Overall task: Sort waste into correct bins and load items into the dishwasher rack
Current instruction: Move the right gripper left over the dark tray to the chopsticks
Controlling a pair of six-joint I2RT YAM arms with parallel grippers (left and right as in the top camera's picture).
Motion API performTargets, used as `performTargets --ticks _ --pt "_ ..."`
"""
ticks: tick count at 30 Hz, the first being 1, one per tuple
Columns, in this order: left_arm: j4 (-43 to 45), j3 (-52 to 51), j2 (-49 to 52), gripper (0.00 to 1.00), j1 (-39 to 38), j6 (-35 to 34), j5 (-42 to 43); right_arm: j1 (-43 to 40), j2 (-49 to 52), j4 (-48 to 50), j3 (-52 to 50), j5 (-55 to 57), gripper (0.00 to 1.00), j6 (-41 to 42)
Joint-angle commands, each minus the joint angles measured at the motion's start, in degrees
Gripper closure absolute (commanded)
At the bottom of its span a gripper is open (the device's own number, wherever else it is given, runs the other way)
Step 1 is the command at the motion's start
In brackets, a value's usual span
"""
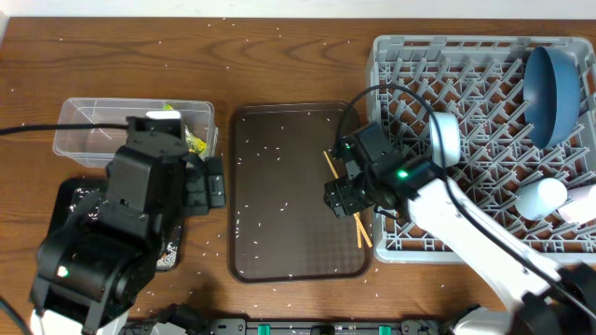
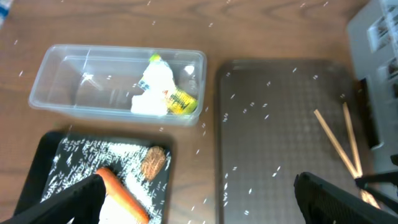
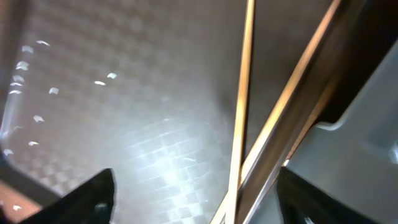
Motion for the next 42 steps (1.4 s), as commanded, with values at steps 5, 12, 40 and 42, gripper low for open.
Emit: performTargets --ticks 5,12,40,42 --pt "-2.89 0.81 -0.11 0.02 0.85 -0.63 -0.68 0.24 6.8 -0.37 -0.11 4.72 0.43 1.01" --pt "-3.48 0.81 -0.07 0.02 0.85 -0.63 -0.68 0.63 12.22 1.22 -0.11 4.63 0.52 -0.5" --pt "-3.48 0.81 0.0 0.02 0.85 -0.63 -0.68 8.85 13.05 -2.1 5.57 10.88 0.54 -1.51" --pt "-3.48 0.81 0.0 0.02 0.85 -0.63 -0.68 8.87 13.22 -1.88 5.42 10.91 0.54 -1.18"
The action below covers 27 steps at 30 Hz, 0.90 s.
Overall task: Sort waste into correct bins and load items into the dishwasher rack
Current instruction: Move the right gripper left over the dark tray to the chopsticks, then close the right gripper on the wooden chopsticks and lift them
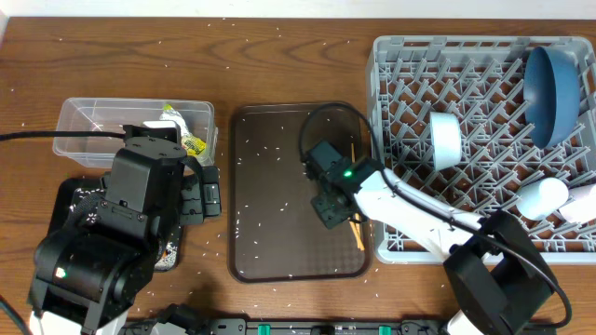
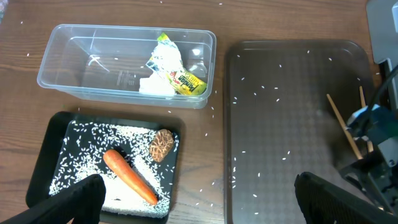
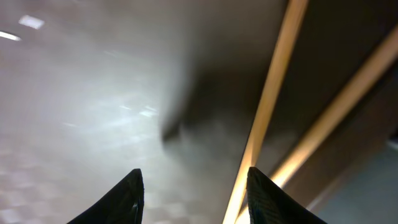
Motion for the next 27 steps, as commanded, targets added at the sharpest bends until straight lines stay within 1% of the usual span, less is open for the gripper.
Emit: performTargets --ticks 1,5,8,10,13,14,18,20,22,27 --pt "-0.15 0.81 0.0 0.02 0.28 -0.28 -0.72 0.17 -0.17 0.0 1.07 2.4 0.54 0.09" --pt "-0.15 0.81 0.0 0.02 0.28 -0.28 -0.72 -1.92 0.07 1.16 0.59 3.52 0.55 1.09" --pt "-0.15 0.81 0.0 0.02 0.28 -0.28 -0.72 -3.13 0.15 1.62 0.59 3.5 0.58 1.09" --pt "-0.15 0.81 0.0 0.02 0.28 -0.28 -0.72 -3.3 0.39 1.7 0.55 3.04 0.61 1.09" --pt "-0.15 0.81 0.0 0.02 0.28 -0.28 -0.72 -3.17 1.27 1.7 0.2 1.49 0.68 1.05" --pt "-0.15 0.81 0.0 0.02 0.28 -0.28 -0.72 -3.04 1.53 1.66 0.02 1.01 0.69 0.94" --pt "-0.15 0.81 0.0 0.02 0.28 -0.28 -0.72 -1.55 3.04 1.7 -0.17 -5.07 0.61 -3.3" --pt "-0.15 0.81 0.0 0.02 0.28 -0.28 -0.72 -0.48 3.02 1.66 -0.15 -5.53 0.56 -5.14" --pt "-0.15 0.81 0.0 0.02 0.28 -0.28 -0.72 0.57 2.86 1.64 -0.13 -5.46 0.55 -5.38" --pt "-0.15 0.81 -0.02 0.02 0.28 -0.28 -0.72 1.25 2.93 0.85 -0.17 -5.49 0.55 -5.38"
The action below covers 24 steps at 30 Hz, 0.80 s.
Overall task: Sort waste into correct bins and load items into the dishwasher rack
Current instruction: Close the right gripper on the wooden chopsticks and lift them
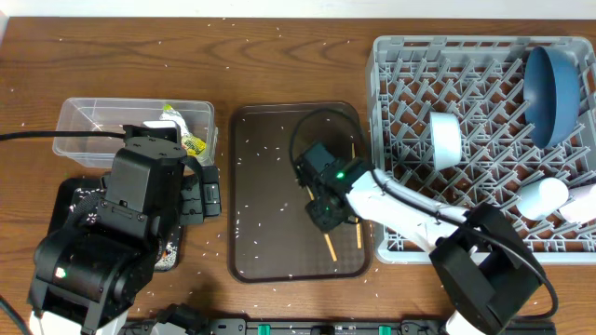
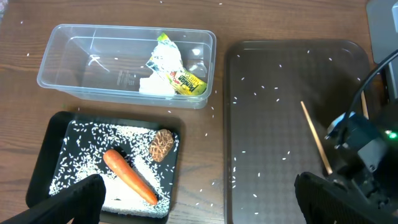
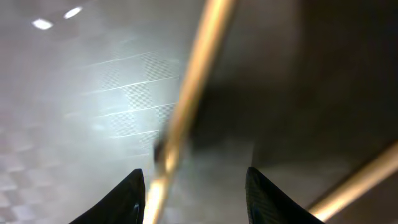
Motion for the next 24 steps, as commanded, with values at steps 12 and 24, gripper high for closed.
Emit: performTargets --ticks 12,24 --pt "-0.15 0.81 -0.02 0.02 0.31 -0.28 -0.72 0.37 6.91 0.15 -0.26 4.68 0.99 3.56" --pt "-0.15 0.81 -0.02 0.02 0.31 -0.28 -0.72 -1.44 -6.16 -8.74 8.63 6.8 0.99 13.42"
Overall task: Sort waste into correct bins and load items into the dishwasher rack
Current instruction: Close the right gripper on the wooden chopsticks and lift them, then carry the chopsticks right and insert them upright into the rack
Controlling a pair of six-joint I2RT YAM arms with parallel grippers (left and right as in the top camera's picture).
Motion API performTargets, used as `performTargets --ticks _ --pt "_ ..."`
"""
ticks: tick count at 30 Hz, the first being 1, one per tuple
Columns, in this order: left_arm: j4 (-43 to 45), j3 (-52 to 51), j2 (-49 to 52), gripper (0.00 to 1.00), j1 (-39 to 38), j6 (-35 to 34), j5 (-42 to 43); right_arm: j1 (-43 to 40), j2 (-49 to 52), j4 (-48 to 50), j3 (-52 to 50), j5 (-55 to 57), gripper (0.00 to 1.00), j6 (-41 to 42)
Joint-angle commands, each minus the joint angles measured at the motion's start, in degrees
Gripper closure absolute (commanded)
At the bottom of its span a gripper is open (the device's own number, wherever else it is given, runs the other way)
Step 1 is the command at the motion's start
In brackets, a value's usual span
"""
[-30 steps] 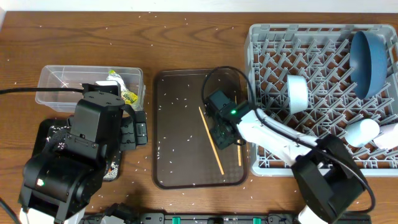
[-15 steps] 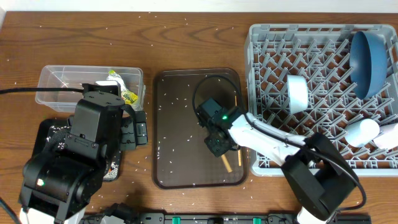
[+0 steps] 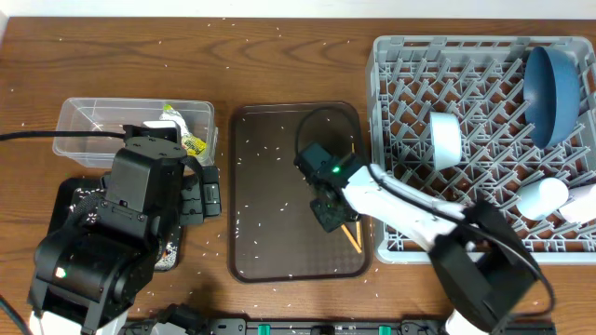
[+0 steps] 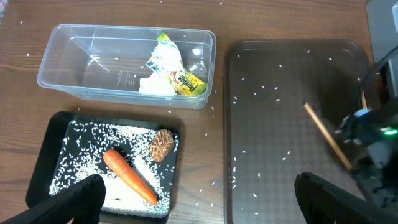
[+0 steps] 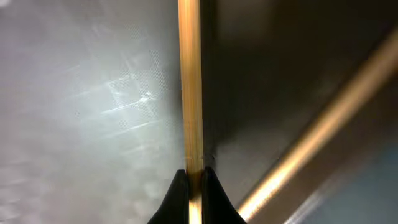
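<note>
A brown tray (image 3: 270,186) holds two wooden chopsticks. My right gripper (image 3: 328,212) is down on the tray's right half, shut on one chopstick (image 5: 189,93), which runs straight up from between the fingertips (image 5: 180,186). The same chopstick (image 4: 326,140) lies slanted in the left wrist view. The second chopstick (image 5: 323,130) lies beside it near the tray's right rim. My left gripper (image 4: 205,202) hangs open and empty over the table's left side. The grey dishwasher rack (image 3: 391,56) stands at the right.
The rack holds a blue bowl (image 3: 549,84), a white cup (image 3: 445,140) and white pieces (image 3: 540,197). A clear bin (image 4: 74,87) holds a wrapper (image 4: 171,71). A black tray (image 4: 68,124) carries rice, a carrot (image 4: 127,177) and a mushroom (image 4: 161,144). Rice grains dot the table.
My right gripper stood open astride the chopstick; now it is shut on it. The chopstick's near end has swung a little toward the rack. The left arm has not moved.
Both chopsticks lay crossed at the tray's right rim with my right gripper open over them. Then the gripper was lower and closer, still open. Then one chopstick lay further toward the tray's middle between the open fingers, and now they pinch it.
</note>
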Motion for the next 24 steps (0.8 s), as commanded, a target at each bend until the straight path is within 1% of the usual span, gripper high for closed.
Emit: performTargets --ticks 1,6,12,15,19,24 --pt "-0.15 0.81 -0.02 0.02 0.28 -0.28 -0.72 -1.75 -7.63 -0.83 5.25 1.55 0.99 6.64" --pt "-0.15 0.81 -0.02 0.02 0.28 -0.28 -0.72 -6.93 -14.01 -1.55 6.4 1.57 0.99 11.85" --pt "-0.15 0.81 -0.02 0.02 0.28 -0.28 -0.72 -16.02 -14.6 -6.27 6.29 4.37 0.99 15.61" --pt "-0.15 0.81 -0.02 0.02 0.28 -0.28 -0.72 -20.41 -13.51 -7.5 6.25 8.11 0.99 15.54" --pt "-0.15 0.81 -0.02 0.02 0.28 -0.28 -0.72 -24.59 -12.22 -7.13 6.21 6.95 0.99 14.29" --pt "-0.15 0.81 -0.02 0.02 0.28 -0.28 -0.72 -25.14 -11.1 -6.88 5.68 4.96 0.99 10.51"
